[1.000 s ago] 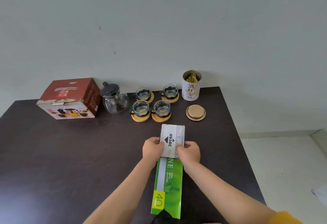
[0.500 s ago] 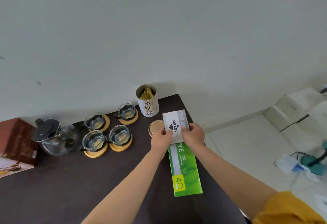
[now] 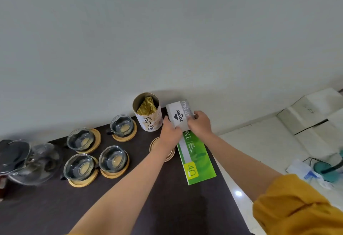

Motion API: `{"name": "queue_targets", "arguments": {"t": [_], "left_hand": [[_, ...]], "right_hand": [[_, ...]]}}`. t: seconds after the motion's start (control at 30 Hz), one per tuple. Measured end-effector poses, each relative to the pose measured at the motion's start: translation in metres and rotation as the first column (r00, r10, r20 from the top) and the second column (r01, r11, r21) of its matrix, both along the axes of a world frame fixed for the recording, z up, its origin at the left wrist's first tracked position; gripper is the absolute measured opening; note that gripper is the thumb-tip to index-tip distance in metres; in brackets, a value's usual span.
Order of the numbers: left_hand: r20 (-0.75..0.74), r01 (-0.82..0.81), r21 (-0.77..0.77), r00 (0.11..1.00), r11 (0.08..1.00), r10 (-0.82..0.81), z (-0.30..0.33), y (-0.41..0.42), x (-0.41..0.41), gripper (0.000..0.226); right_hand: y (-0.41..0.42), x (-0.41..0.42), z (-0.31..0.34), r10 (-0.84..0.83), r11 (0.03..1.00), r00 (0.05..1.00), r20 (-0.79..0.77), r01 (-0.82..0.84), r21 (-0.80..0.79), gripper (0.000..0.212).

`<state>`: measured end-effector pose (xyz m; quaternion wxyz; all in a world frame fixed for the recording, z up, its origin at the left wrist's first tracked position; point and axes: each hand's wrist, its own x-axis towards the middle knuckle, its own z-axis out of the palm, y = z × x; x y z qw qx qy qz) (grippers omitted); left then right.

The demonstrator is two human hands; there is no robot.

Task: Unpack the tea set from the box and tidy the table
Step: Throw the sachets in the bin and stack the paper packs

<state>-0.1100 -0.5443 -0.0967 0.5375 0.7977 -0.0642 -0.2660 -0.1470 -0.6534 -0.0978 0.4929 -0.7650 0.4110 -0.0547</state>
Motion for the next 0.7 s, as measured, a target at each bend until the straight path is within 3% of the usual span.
{"name": "queue_targets", "arguments": {"t": [0.07,0.23,0.33,0.43,0.5,0.7], "left_hand": [[0.001,0.051,0.005,0.999,0.999,-0.051,-0.005,-0.003,0.005,0.046],[-0.07,0.108,0.044,0.992,0.993,-0.105,-0.012,0.0,0.011,0.082],[-0.059,0.155,0.072,0.987,0.985,-0.151,-0.006,0.005,0.008,0.079],[0.058,0.084,0.076,0.994,0.994,-0.088,-0.005,0.012,-0.007,0.06],[0.131,0.042,0.126,0.99,0.991,-0.058,-0.011,0.019,-0.027,0.062],[0.279,0.127,0.154,0.946,0.98,-0.167,-0.038,0.046,-0.112,0.061]], "right_hand": [[-0.003,0.006,0.0,-0.004,1.0,1.0,-0.009,0.004,0.031,0.032],[-0.007,0.01,0.002,0.05,0.993,0.998,-0.026,-0.047,0.112,0.041],[-0.006,-0.001,0.002,0.071,0.985,0.997,0.022,-0.074,0.156,0.043],[0.001,-0.03,-0.007,0.166,0.984,0.985,0.05,-0.169,0.062,0.043],[0.007,-0.056,-0.02,0.24,0.971,0.968,0.069,-0.238,-0.031,0.047],[0.017,-0.126,-0.061,0.38,0.886,0.925,0.002,-0.364,-0.287,0.066]]}}
